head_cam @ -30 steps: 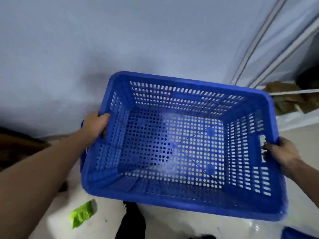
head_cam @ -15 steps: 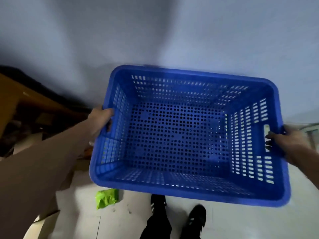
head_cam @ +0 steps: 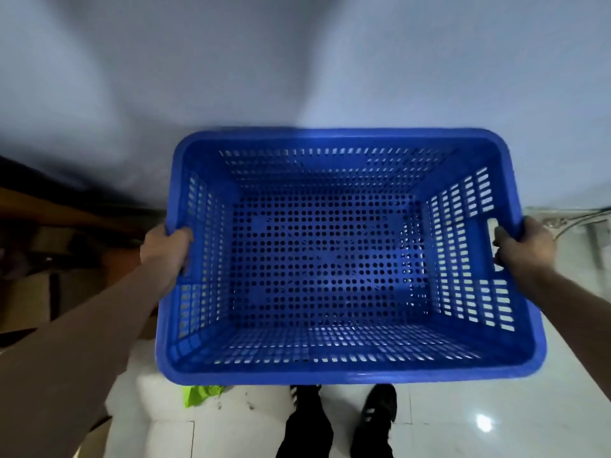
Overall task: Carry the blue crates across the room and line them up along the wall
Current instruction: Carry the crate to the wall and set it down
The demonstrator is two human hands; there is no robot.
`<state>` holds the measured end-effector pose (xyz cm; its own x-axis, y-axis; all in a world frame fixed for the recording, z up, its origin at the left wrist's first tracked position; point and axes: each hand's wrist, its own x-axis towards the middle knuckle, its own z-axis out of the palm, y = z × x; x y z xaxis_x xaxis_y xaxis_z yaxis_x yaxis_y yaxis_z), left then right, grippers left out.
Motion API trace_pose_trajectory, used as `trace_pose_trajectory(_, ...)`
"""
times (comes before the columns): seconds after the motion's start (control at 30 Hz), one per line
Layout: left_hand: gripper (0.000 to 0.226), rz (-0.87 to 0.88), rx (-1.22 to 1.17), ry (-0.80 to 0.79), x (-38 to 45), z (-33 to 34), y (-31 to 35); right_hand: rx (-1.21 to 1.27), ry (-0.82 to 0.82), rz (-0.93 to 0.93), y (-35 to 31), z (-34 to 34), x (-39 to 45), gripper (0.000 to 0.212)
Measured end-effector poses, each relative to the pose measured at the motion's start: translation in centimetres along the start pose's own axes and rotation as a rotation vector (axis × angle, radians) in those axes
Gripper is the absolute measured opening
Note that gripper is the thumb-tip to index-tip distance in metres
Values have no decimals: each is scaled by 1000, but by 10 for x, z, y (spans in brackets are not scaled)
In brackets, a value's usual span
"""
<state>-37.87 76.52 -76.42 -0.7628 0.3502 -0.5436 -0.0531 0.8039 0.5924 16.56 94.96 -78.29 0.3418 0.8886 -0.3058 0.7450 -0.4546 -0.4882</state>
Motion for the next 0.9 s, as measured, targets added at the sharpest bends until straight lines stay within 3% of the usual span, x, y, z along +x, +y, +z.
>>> trace_pose_trajectory(0.4,2,-31,8,-15,-1,1,-16,-215,-88,-31,-20,-9,-17,27)
trace_pose_trajectory(0.7,14,59,61,107,-3,14,-8,-220,-154,-27,-14,-8,-11,21)
trace_pose_trajectory(0.83,20,64,178,108,-12,10,-2,-139,-301,44,-18,-15,-2,22)
trace_pose_trajectory(0.9,30,82,351,58,-22,5,8,-81,-411,92,-18,-23,2,35)
